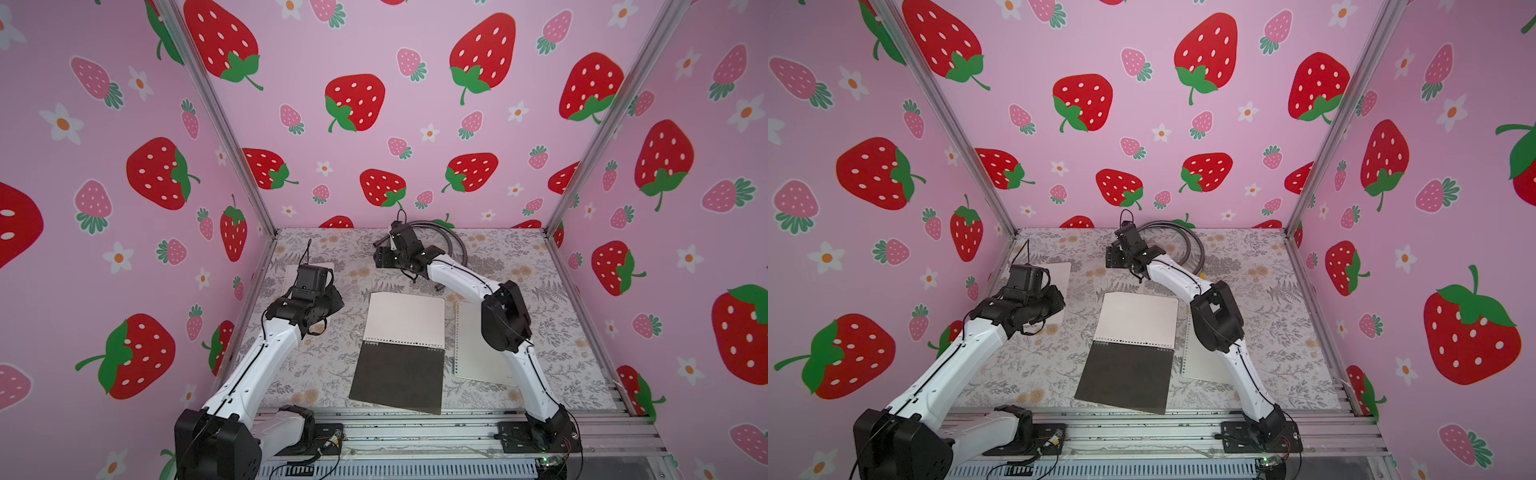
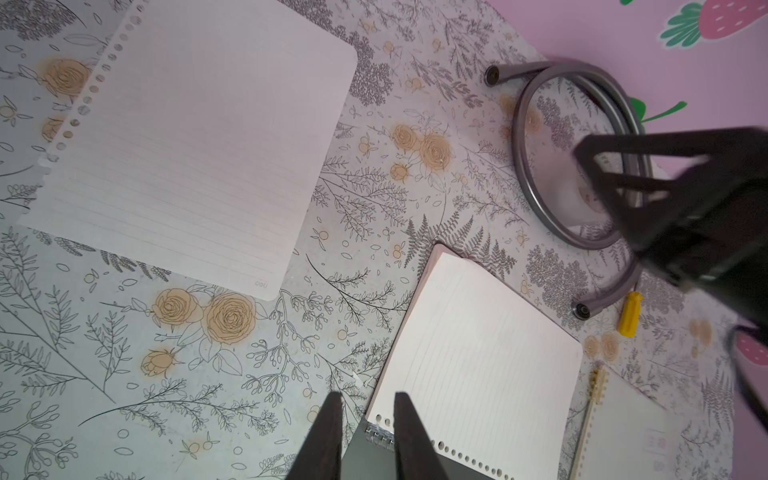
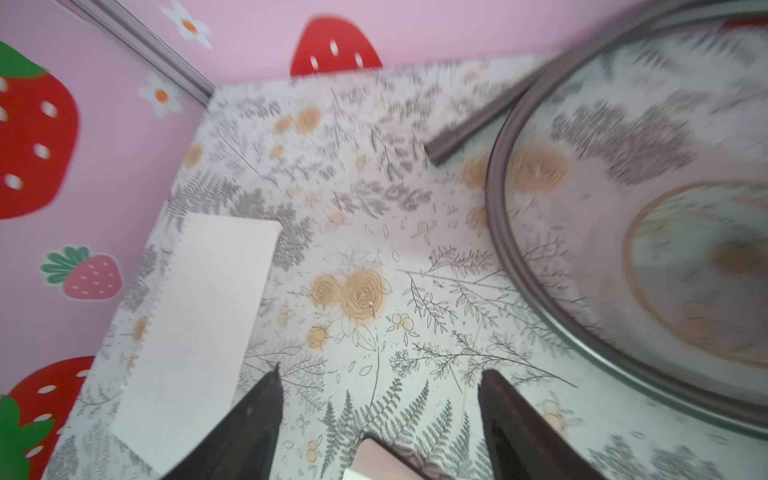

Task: Tear off pages from different notebooks
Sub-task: Place the paper at the center of the board, then move the notebook to the center of the board.

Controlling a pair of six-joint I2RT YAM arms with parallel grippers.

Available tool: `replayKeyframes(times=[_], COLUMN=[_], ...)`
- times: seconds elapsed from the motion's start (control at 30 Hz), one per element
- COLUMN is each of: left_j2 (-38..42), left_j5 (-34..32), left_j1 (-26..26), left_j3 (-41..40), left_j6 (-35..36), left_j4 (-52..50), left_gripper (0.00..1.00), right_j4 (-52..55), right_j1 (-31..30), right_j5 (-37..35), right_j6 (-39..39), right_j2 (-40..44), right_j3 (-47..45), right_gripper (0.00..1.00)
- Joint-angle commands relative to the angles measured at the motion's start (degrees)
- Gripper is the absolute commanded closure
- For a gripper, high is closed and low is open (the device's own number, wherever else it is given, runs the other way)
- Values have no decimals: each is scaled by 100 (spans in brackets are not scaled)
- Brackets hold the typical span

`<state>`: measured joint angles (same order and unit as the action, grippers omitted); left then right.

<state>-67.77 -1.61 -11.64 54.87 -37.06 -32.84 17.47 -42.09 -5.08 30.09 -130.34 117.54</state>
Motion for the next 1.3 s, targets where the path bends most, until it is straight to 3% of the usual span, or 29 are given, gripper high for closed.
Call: replayKeyframes(times=[0.0,0.13,0.17,0.23,0.33,0.5,0.6,0.77,0.97,1.1,1.27], left_j2=[-265,-726,-869,-1153,-1410,-1467,-1450,-1378,-1362,-1288,-1104], left_j5=[285,676,854,1115,1095,983,979,980,979,981,773], left_j1=[-137,-314,-339,-410,-576,-682,-688,-693,-697,-708,-707], left_j3=[64,222,261,374,497,517,472,422,392,328,252], left_j6=[257,596,649,682,725,681,639,633,615,599,588], left_j4=[124,219,266,282,259,311,339,321,351,398,385], left_gripper=[77,77,77,77,78,77,77,77,77,77,77], right_j4=[-106,663,818,1124,1626,2708,3289,3633,3558,3560,3257], right_j1=[31,44,15,-44,-59,-153,-396,-826,-1427,-1452,-1489], right_j5=[-601,-246,-89,-226,-676,-1723,-1739,-252,878,1160,1638], right_j6=[-557,-806,-873,-811,-334,806,1160,1010,862,736,336], right_j2=[984,1794,2011,2474,3227,4127,4439,4515,5201,5484,5001], right_j3=[-681,-1721,-2064,-2751,-3793,-4909,-5365,-5893,-6940,-7401,-7493], right_gripper=[25,33,43,76,99,100,100,100,100,100,100])
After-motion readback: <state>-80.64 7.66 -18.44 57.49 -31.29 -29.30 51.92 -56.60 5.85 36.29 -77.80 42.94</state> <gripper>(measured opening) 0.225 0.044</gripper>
